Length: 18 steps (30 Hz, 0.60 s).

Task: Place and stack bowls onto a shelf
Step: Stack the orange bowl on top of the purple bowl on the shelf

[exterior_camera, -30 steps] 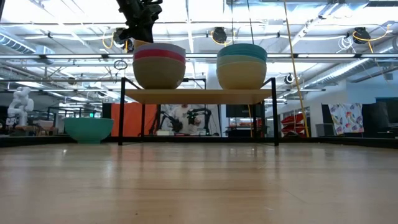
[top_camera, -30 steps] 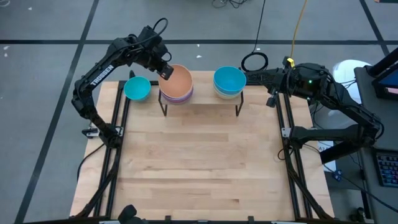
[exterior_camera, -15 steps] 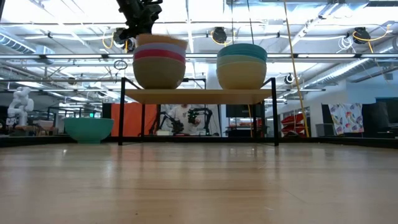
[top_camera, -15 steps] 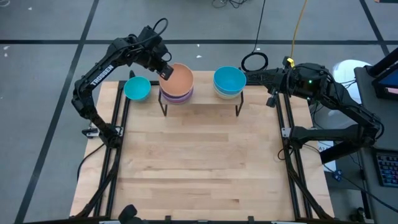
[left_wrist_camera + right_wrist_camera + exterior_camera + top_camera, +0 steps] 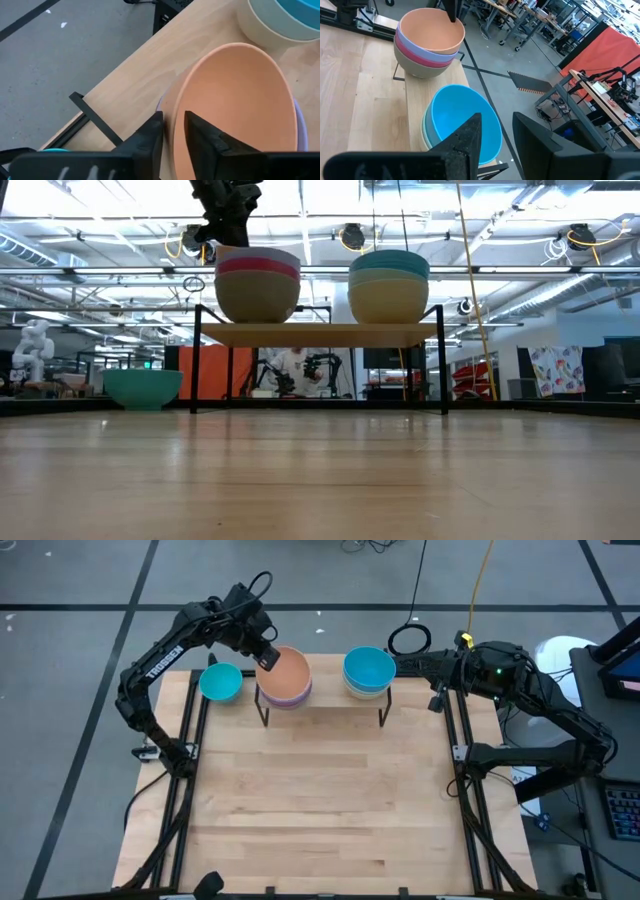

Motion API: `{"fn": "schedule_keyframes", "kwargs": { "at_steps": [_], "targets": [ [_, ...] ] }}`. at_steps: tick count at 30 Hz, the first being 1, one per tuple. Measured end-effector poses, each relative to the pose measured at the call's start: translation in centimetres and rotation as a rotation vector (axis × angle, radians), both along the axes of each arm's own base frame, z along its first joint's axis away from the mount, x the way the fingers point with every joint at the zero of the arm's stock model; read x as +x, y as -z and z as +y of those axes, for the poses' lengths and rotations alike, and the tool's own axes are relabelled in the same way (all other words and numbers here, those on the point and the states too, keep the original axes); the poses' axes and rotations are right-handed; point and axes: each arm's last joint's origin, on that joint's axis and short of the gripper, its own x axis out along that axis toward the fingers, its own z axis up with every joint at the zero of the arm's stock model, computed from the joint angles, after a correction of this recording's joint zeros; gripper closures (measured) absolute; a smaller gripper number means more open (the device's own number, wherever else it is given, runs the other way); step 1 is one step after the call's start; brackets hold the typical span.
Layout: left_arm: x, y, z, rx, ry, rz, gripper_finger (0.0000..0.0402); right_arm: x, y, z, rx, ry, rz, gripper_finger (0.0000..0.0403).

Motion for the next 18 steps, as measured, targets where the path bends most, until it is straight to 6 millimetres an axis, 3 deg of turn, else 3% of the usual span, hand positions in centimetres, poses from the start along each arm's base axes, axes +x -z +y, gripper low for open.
{"fn": "schedule_keyframes", "kwargs": {
  "at_steps": [7,18],
  "targets": [
    [0.0,0.0,0.0,-0.002,-0.004,-0.003,0.0292,0.0,0.0,0.0,0.000,0.000,0.000,0.0300],
    [-0.5,-1.4,-1.2,0.053,0.022,-0.058,0.0291,0.0,0.0,0.0,0.000,0.000,0.000,0.0300]
  ]
}}
